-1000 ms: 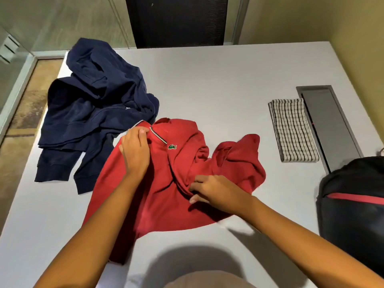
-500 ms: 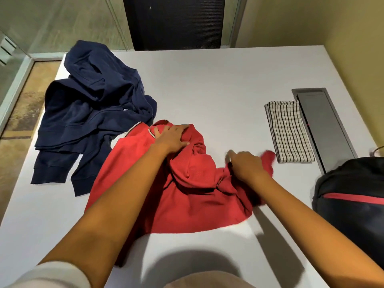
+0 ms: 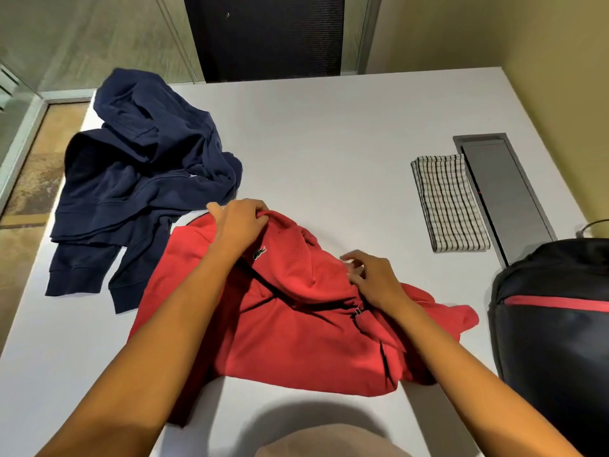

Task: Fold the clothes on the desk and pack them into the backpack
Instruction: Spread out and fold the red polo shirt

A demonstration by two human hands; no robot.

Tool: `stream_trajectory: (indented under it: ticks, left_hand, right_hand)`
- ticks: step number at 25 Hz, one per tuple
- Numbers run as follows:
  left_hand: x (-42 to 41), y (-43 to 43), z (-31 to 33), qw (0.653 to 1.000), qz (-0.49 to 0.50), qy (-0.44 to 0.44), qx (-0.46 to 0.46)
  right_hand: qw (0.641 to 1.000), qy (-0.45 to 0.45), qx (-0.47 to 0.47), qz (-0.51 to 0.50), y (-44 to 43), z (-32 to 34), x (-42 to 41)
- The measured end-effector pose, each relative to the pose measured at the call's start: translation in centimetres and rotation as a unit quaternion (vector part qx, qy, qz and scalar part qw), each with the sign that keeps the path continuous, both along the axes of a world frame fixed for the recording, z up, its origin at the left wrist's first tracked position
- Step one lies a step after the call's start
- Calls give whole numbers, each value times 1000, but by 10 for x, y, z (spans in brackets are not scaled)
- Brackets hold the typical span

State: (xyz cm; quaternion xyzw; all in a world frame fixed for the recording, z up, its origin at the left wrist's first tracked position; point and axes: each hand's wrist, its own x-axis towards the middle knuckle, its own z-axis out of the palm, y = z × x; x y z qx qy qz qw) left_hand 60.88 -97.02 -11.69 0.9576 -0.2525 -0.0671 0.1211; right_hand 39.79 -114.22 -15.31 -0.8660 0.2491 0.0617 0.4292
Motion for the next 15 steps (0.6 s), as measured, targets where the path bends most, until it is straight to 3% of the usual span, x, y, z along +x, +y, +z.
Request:
stream_trajectory:
  ticks: [2,4,7,9,12,14,15]
  left_hand:
    - [6,9,12,998,21,-19,-52]
    - [13,22,27,992,50,-59,-100]
    - [16,49,47,965,140,-112,-192]
    - [10,68,45,954,182,-105,-215]
    - [-11,89,24,976,144,-16,-162]
    - [-26,102,12,987,117,92,-60]
    - [-32,108,8,985,102,136,-12]
  right_hand:
    - [1000,-22,-9,-1,-1,5,4]
    - [992,-86,-62,-68,-10,20,6]
    - [935,-241,-196,-174,-23,53,-2]
    - [907,-296,-249,-165,-22,64,-14]
    - [932,-225,-279,44,-11,42,-37]
    - [927,-135,-277,215,-7,17,-54]
    - [927,-112,-266,239,-7,9,-60]
